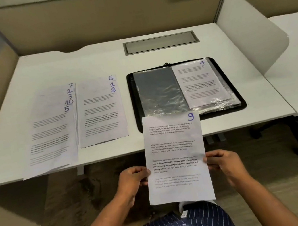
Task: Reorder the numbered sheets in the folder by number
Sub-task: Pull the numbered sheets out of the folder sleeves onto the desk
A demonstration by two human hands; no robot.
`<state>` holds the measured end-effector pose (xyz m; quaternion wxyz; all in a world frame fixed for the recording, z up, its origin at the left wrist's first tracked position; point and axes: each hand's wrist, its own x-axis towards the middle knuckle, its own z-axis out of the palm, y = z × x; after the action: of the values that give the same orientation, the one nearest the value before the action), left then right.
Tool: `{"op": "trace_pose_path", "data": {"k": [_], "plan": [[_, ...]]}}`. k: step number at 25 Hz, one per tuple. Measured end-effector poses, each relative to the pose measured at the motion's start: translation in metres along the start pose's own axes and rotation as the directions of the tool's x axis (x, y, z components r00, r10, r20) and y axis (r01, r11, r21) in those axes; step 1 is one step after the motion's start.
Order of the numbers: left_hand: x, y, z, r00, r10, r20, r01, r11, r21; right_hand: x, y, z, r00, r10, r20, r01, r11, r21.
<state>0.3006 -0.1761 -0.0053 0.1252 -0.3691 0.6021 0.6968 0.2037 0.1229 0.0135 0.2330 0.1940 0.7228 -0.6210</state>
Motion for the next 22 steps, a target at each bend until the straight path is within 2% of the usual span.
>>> {"op": "trace_pose_path", "data": {"k": [10, 15, 22], "plan": [[0.048, 0.066, -0.095, 0.949, 0.072, -0.308, -0.111, 0.988, -0.109, 0.071, -0.072, 0.146, 0.975, -0.108, 0.194, 0.125, 0.989, -0.079], [0.091, 0.088, -0.14, 0.922, 0.017, -0.388, -0.054, 0.995, -0.085, 0.121, -0.093, 0.212, 0.97, -0.067, 0.232, 0.091, 0.991, -0.093], [0.14, 0.122, -0.185, 0.876, -0.005, -0.482, 0.022, 0.999, 0.03, 0.163, -0.11, 0.282, 0.978, -0.069, 0.196, 0.114, 0.968, -0.225]]}}
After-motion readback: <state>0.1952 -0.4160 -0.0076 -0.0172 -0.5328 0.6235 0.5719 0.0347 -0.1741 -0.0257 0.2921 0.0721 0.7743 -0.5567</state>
